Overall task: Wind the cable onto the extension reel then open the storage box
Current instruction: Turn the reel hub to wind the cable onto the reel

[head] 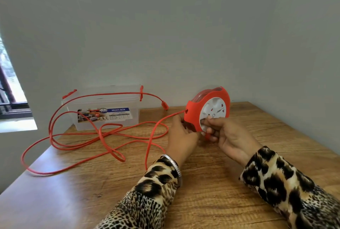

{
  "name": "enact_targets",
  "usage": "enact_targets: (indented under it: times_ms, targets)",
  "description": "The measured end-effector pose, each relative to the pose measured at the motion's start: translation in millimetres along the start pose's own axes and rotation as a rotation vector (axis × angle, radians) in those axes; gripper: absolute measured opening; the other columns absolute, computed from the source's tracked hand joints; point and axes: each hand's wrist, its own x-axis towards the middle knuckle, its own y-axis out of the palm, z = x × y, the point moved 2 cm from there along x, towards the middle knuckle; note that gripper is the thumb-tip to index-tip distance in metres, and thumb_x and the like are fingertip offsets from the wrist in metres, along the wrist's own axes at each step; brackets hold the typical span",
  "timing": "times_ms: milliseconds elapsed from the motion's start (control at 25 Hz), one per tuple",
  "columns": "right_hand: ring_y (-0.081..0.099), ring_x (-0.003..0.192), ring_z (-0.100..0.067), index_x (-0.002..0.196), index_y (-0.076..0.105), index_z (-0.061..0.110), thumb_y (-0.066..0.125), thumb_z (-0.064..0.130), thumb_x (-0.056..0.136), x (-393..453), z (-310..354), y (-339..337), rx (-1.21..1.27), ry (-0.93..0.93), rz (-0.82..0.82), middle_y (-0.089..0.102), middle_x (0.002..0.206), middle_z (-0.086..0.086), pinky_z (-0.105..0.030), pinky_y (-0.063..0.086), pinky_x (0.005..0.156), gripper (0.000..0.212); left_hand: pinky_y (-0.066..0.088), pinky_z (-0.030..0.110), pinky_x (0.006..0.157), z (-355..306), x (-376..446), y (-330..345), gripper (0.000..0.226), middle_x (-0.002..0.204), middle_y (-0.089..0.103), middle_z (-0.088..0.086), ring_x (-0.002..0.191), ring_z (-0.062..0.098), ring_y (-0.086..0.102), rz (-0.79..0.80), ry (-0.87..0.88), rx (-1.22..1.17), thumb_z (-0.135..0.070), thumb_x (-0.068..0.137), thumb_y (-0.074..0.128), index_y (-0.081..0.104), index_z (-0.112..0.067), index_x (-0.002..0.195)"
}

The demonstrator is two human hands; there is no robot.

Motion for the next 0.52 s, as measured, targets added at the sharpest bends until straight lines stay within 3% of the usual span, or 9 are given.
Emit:
enact_targets:
  times_ms: [120,200,320,440,520]
  targets:
    - [0.056,0.059,-0.011,0.095,0.069,0.003,0.058,0.013,0.089,-2,2,0,-0.035,0.005,0.004,0.072,0.079,-0.008,-0.025,0.037,0.057,0.016,0.059,0.035,0.069,-1,4,-10,0.048,0.101,0.069,0.009,0.087,0.026,0.071,-0.035,-0.012,-0.008,-0.006,0.072,0.080,0.051,-0.018,0.108]
    - [0.058,0.063,-0.012,0.097,0.066,0.009,0.062,0.019,0.089,-2,2,-3,-0.274,-0.059,-0.087,0.074,0.087,-0.006,-0.025,0.041,0.058,0.014,0.058,0.038,0.069,-5,6,-20,0.040,0.108,0.067,0.009,0.088,0.026,0.070,-0.041,-0.026,-0.048,-0.006,0.079,0.074,0.053,-0.017,0.112]
    - [0.058,0.080,-0.012,0.099,0.061,0.018,0.068,0.024,0.084,-1,3,-8,-0.924,-0.484,-0.237,0.064,0.094,0.002,-0.023,0.043,0.067,0.018,0.055,0.033,0.066,-14,10,-36,0.041,0.111,0.066,0.005,0.078,0.018,0.065,-0.028,-0.002,-0.149,-0.002,0.086,0.064,0.055,-0.016,0.124]
    - [0.051,0.098,-0.015,0.103,0.065,0.025,0.064,0.011,0.082,-4,10,-1,-1.328,-1.004,-0.119,0.056,0.110,0.000,-0.029,0.043,0.079,0.026,0.053,0.016,0.057,-20,15,-48,0.043,0.107,0.069,-0.003,0.086,0.008,0.067,0.021,0.026,-0.164,-0.003,0.088,0.062,0.058,-0.022,0.126]
    - [0.052,0.102,-0.024,0.108,0.067,0.028,0.064,0.006,0.077,-3,8,2,-1.525,-1.152,-0.060,0.055,0.120,-0.007,-0.040,0.046,0.082,0.038,0.053,0.017,0.058,-19,18,-52,0.045,0.112,0.069,-0.003,0.093,0.011,0.067,0.039,0.004,-0.166,-0.005,0.089,0.062,0.057,-0.025,0.129]
